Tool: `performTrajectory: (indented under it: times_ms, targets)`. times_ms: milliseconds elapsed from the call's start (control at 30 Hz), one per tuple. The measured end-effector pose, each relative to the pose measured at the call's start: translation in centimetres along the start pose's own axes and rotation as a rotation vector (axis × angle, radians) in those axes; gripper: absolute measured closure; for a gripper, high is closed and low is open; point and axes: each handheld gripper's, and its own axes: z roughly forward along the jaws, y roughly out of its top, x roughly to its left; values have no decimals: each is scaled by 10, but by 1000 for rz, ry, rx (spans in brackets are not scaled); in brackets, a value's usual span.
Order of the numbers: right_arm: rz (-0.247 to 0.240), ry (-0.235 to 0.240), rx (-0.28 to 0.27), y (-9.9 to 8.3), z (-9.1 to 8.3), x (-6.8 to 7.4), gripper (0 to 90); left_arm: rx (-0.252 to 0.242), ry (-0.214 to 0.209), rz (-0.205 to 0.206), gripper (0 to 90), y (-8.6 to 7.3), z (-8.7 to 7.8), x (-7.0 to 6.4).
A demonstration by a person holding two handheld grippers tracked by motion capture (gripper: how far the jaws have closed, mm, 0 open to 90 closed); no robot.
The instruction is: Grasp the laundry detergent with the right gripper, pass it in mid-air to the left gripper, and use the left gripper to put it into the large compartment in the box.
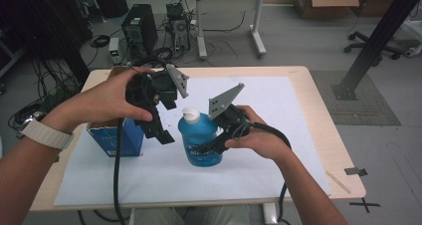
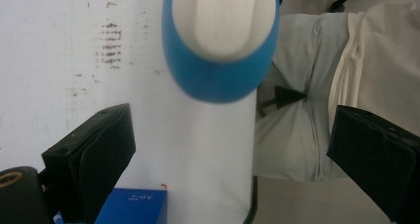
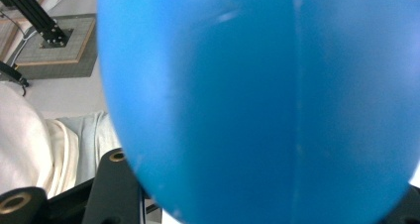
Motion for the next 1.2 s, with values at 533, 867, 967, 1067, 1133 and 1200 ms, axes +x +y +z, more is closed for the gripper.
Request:
performTrajectory:
  times_ms: [533,867,967,1067,1133,1200]
  targets:
    - [-27,33,17,21,19,-3,433,15,18,2,48,7,5,2]
    - [-35,47,21,29,22,-4,433,34,17,9,49,11,13,4]
    - [-35,46,20,29,22,-5,433,40,17,13,50,12,15,5]
    - [-33,46,22,29,21,-4,433,47,18,14,50,13,19,6]
    - [-34,44,24,29,21,-4,433,51,20,13,52,14,21,5]
    - [-33,44,24,29,20,-4,433,48,16,17,53,15,21,5]
